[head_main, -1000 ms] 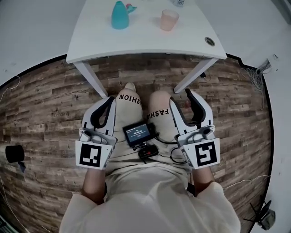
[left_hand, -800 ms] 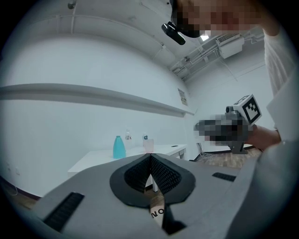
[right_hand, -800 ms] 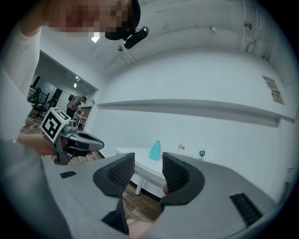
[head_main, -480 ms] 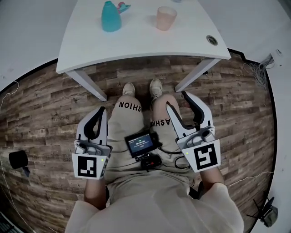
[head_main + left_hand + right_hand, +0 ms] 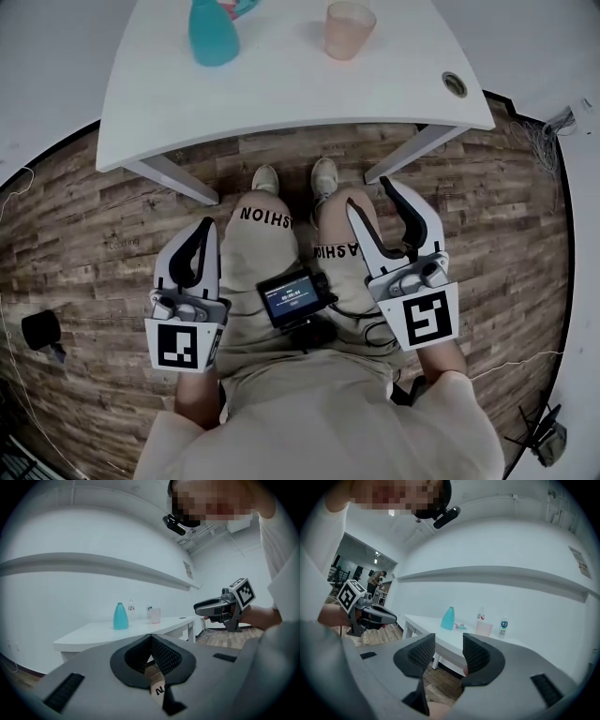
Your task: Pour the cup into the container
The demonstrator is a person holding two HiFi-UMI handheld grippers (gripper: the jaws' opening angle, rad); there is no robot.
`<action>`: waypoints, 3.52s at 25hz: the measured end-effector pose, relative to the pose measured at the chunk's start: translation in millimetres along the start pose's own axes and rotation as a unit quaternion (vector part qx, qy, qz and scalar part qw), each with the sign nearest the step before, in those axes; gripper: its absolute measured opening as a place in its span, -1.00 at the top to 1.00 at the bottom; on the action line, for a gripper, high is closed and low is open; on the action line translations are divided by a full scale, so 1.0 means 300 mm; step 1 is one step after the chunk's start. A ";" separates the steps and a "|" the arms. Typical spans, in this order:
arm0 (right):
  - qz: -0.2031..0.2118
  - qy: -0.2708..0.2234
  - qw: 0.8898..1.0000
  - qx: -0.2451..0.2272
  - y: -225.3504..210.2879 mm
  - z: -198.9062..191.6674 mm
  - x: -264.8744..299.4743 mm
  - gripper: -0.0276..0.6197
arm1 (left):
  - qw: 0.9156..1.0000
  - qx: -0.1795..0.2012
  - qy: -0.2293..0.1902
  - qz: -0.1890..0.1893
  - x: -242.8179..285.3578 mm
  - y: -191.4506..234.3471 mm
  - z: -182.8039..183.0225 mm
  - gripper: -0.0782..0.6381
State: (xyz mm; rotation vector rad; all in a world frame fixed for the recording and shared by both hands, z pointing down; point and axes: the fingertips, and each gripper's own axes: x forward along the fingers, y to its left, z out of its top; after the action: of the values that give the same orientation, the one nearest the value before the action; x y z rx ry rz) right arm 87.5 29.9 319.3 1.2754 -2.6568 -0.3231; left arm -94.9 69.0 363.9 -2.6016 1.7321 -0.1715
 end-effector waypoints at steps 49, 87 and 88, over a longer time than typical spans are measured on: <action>-0.014 -0.015 1.000 -0.019 -0.312 0.048 0.361 0.35 | 0.999 0.018 -0.031 -0.008 0.429 0.208 0.170 0.75; -0.004 -0.024 1.000 0.019 -0.348 0.143 0.438 0.35 | 0.995 0.042 -0.010 -0.085 0.481 0.159 0.287 0.75; -0.004 -0.021 1.000 0.022 -0.349 0.128 0.434 0.35 | 0.996 0.040 -0.005 -0.082 0.481 0.165 0.272 0.75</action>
State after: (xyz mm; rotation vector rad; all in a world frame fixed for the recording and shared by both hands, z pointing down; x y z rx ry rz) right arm 75.6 -131.3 262.6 1.3078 -2.7087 -0.2967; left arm -77.3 -87.1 291.6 -2.6801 1.4737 -0.2240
